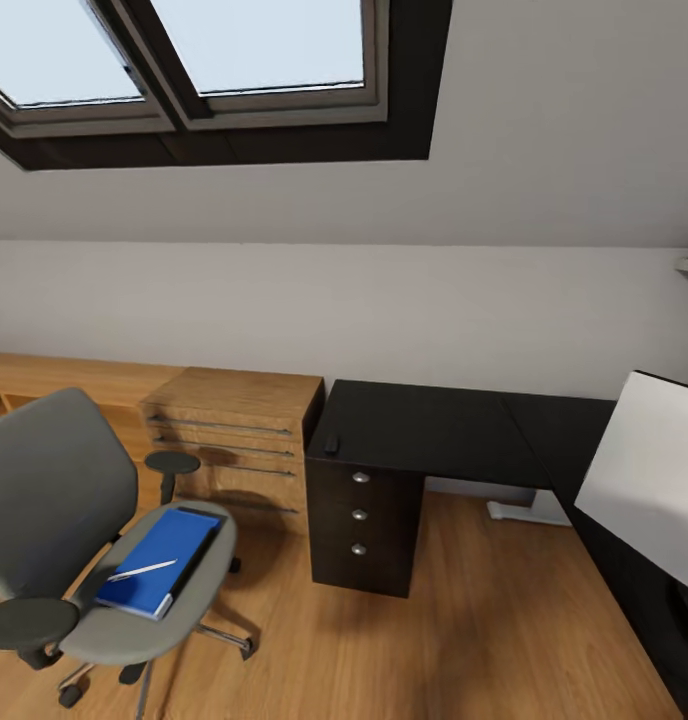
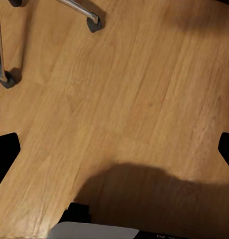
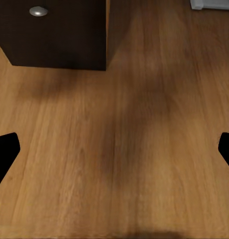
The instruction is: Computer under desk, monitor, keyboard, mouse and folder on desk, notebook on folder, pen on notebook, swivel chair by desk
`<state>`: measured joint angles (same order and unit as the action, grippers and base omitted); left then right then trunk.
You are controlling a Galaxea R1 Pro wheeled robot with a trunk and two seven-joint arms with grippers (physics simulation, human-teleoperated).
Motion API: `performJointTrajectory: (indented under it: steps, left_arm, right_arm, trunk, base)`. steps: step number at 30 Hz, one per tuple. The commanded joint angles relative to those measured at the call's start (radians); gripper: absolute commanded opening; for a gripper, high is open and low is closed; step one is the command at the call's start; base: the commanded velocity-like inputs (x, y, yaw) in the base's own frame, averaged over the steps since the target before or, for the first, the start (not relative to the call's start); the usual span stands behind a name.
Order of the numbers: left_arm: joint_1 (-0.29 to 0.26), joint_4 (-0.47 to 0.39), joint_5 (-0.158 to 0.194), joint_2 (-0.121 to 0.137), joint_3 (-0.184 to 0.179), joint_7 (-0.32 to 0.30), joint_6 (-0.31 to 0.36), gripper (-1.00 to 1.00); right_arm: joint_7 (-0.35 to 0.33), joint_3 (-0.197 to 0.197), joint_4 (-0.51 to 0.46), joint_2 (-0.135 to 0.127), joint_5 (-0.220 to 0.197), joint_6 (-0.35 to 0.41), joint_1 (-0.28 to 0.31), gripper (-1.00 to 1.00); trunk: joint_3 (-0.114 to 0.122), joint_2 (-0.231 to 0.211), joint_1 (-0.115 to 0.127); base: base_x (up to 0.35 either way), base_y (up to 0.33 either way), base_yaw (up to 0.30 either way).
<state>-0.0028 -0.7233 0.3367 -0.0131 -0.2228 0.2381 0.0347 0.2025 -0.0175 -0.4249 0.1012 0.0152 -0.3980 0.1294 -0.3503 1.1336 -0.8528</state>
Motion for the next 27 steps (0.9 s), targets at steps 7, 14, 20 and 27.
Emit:
performJointTrajectory:
  steps: [7, 14, 20, 27]
  left_arm:
    - [0.000, 0.015, 0.007, -0.004, -0.004, 0.007, 0.005, 1.00]
    - [0.000, 0.016, 0.008, -0.002, -0.004, 0.007, 0.004, 1.00]
    - [0.000, 0.016, 0.008, -0.002, -0.004, 0.007, 0.004, 1.00]
    - [0.000, 0.016, 0.008, -0.002, -0.004, 0.007, 0.004, 1.00]
  right_arm:
    - [0.006, -0.001, 0.001, -0.001, 0.000, -0.002, 0.001, 1.00]
    - [0.006, -0.001, 0.001, -0.003, 0.000, -0.022, 0.001, 1.00]
    - [0.006, -0.001, 0.010, -0.003, 0.000, -0.058, 0.001, 1.00]
    - [0.006, 0.000, 0.018, -0.001, -0.001, -0.063, 0.001, 1.00]
  trunk:
    - [-0.005, 0.001, 0.001]
    - [-0.012, 0.001, 0.001]
    - [-0.013, 0.001, 0.001]
    - [-0.013, 0.001, 0.001]
  base:
    - [-0.337, 0.000, 0.044]
    - [-0.337, 0.000, 0.055]
    - [-0.337, 0.000, 0.007]
    - [-0.337, 0.000, 0.001]
